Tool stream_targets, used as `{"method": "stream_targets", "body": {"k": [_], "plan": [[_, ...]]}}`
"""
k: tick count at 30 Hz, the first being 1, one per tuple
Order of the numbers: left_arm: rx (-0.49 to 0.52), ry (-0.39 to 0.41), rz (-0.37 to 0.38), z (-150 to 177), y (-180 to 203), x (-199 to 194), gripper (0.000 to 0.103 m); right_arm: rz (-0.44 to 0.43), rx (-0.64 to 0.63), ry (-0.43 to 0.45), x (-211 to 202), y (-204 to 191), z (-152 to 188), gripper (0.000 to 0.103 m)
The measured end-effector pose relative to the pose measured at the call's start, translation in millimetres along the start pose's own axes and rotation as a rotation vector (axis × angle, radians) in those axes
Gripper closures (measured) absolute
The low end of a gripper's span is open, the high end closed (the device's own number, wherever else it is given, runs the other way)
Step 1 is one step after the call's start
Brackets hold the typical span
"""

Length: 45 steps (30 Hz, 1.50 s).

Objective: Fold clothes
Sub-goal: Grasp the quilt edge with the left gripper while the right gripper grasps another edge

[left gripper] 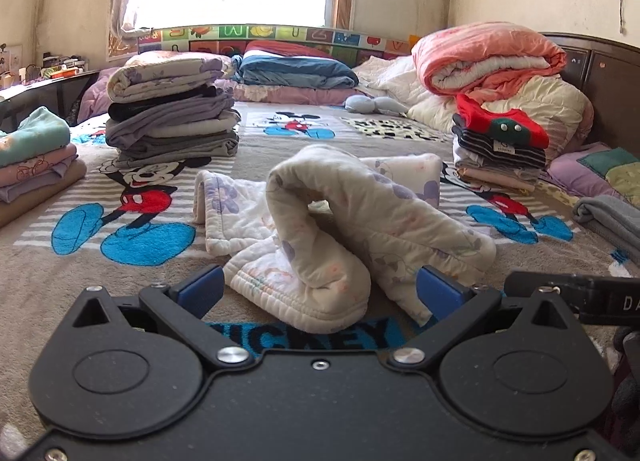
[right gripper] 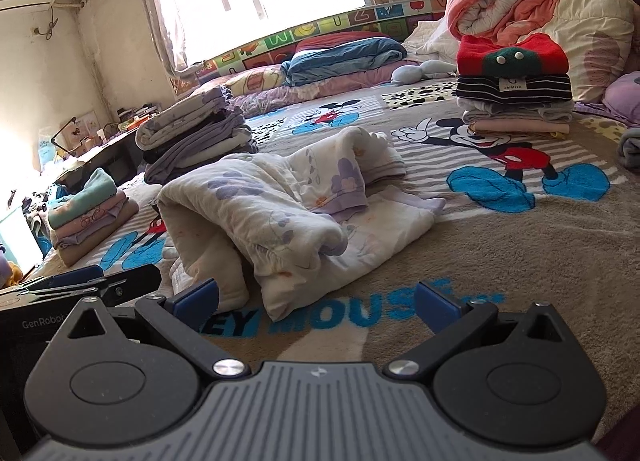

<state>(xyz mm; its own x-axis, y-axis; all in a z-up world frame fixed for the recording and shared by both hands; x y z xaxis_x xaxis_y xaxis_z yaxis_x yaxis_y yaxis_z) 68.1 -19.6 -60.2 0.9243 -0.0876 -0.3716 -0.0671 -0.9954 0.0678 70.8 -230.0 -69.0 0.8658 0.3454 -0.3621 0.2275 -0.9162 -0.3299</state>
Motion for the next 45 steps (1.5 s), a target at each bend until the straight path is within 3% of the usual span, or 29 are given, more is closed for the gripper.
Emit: {"method": "stream_targets", "body": {"k": [5, 9, 14, 19, 26, 29, 34, 40, 45], "plan": [[-0.018, -0.076, 0.005, 7, -5, 9, 0.000, -0.040, 0.047, -0.020, 14, 5, -1, 0.000], [-0.012, -0.081, -0.013, 10, -7, 12, 0.000, -0.147, 0.208, 0.000, 28, 6, -6, 0.000], [-0.026, -0.091, -0.035, 12, -12, 16, 0.000, -0.216, 0.348, 0.021, 42, 16, -9, 0.001], [-0.051, -0.117, -0.032, 9, -13, 19, 0.000, -0.269, 0.527, 0.028, 55, 35, -7, 0.019], [0.032, -0.087, -0.057, -12, -8, 15, 0.000, -0.312, 0.669, 0.006, 85, 49, 0, 0.034], [0.063, -0.065, -0.057, -30, -5, 16, 0.000, -0.323, 0.694, -0.009, 89, 48, 6, 0.041], [0.083, -0.042, -0.010, -66, 10, 27, 0.001, -0.361, 0.638, -0.022, 86, 34, 7, 0.065], [0.238, -0.067, 0.076, -106, 59, 57, 0.001, -0.363, 0.569, -0.030, 82, 22, 8, 0.065], [0.363, -0.140, 0.116, -116, 99, 91, 0.001, -0.358, 0.538, -0.031, 83, 19, 8, 0.065]]}}
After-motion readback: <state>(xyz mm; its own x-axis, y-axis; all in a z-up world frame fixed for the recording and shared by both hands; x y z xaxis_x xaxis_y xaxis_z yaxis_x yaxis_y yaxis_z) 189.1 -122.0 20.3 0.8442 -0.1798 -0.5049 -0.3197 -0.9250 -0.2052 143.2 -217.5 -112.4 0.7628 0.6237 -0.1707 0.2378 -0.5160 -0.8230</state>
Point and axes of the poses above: each gripper's, at about its wrist camera, not at the fingertips, and x roughly the way its jaws point, y to its right, z to its underside, the point moved 6 cm from there along x, roughly the way its jaws point, and after that the axes turned 7 degrees about y, right-handed, at the moved point
